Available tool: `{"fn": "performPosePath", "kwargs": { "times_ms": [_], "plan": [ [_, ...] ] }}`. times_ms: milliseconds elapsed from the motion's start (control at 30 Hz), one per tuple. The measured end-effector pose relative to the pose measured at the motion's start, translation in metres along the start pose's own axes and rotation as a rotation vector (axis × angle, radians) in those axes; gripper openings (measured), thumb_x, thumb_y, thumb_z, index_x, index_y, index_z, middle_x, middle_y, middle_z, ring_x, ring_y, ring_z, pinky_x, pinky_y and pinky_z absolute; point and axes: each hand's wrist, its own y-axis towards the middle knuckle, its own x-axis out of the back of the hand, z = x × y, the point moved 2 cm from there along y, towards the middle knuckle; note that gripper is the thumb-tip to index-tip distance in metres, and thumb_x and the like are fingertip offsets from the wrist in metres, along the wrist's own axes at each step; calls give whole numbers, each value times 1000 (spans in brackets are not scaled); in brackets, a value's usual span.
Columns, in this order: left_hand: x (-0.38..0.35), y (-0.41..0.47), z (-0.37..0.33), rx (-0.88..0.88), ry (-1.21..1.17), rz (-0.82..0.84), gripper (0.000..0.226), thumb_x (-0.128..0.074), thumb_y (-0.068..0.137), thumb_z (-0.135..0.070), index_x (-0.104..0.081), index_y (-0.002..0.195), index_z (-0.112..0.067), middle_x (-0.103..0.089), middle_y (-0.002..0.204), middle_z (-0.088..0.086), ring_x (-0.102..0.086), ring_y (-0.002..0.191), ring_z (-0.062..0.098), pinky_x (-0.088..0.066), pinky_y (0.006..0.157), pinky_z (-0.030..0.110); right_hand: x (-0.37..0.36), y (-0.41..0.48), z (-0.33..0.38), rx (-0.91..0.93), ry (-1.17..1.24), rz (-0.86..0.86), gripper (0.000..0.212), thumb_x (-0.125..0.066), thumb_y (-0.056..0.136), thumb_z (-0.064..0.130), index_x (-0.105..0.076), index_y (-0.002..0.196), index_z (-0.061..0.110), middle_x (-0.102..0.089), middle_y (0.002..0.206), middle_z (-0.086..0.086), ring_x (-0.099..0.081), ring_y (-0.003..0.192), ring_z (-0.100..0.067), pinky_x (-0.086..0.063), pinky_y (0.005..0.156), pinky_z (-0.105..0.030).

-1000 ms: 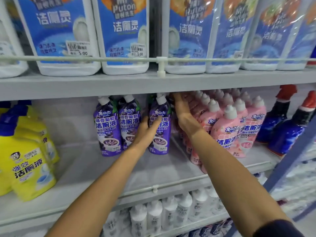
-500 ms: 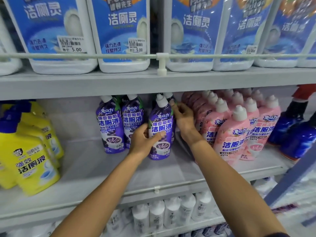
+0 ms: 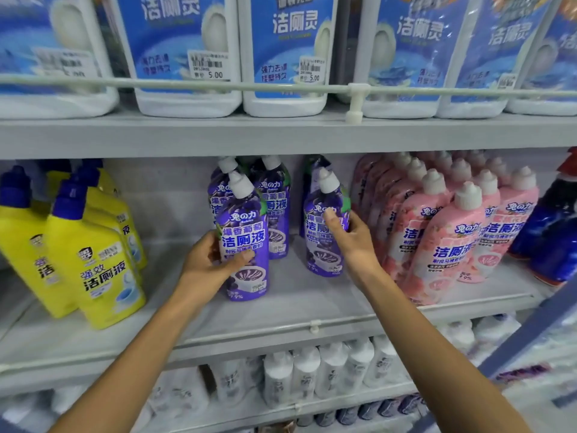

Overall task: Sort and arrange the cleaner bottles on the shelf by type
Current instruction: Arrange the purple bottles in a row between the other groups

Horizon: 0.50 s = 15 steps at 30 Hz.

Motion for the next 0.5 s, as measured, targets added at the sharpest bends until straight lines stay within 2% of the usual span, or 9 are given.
{"fn": "performPosePath", "kwargs": {
  "times_ms": [67,133,200,267,333,433,500],
  "plan": [
    [0,-2,7,-7,-6,13,42,-85,78,-8,-67,115,-17,-79,106,-1,-76,94,15,-61,75,26,-13,-3,-3,-23,-22,-18,15,-76,91,32,-71,93,18,-77,87,-3,-74,80,-21,-62,77,-41],
    [1,0,8,-25,-4,12,48,-90,74,-11,-67,115,-16,-79,107,1,-76,94,17,-60,74,26,-26,-6,-2,-40,2,-1,22,-77,86,41,-72,93,20,-80,92,-7,-77,88,-30,-63,81,-44],
    [4,4,7,-40,14,9,51,-91,68,-22,-67,112,-18,-80,104,0,-76,92,18,-61,75,29,-39,-8,-2,-53,38,34,25,-74,86,43,-73,95,19,-81,89,-1,-78,86,-20,-62,77,-35],
    [10,8,7,-39,27,-1,56,-91,62,-35,-67,110,-22,-80,104,1,-76,93,22,-61,79,35,-53,-9,-5,-51,12,38,16,-70,95,33,-71,95,17,-79,81,8,-75,78,-7,-59,71,-23],
    [16,13,7,-43,52,-5,59,-90,60,-42,-67,112,-24,-79,105,0,-76,96,25,-60,82,40,-68,-13,-5,-31,-14,1,23,-72,95,33,-70,101,11,-79,88,3,-75,81,-9,-60,74,-27],
    [22,13,10,-43,106,-70,59,-92,70,-34,-64,120,-21,-78,106,-5,-75,95,11,-60,75,27,-79,-21,-13,15,-56,-60,40,-76,89,47,-66,111,15,-77,103,-3,-74,95,-18,-62,84,-37],
    [24,7,16,-61,102,-163,51,-90,77,-23,-63,120,-18,-77,103,-6,-75,91,5,-58,69,20,-80,-30,-18,49,-69,-79,41,-74,90,49,-65,116,19,-76,104,0,-74,97,-16,-61,86,-33]
  ]
}}
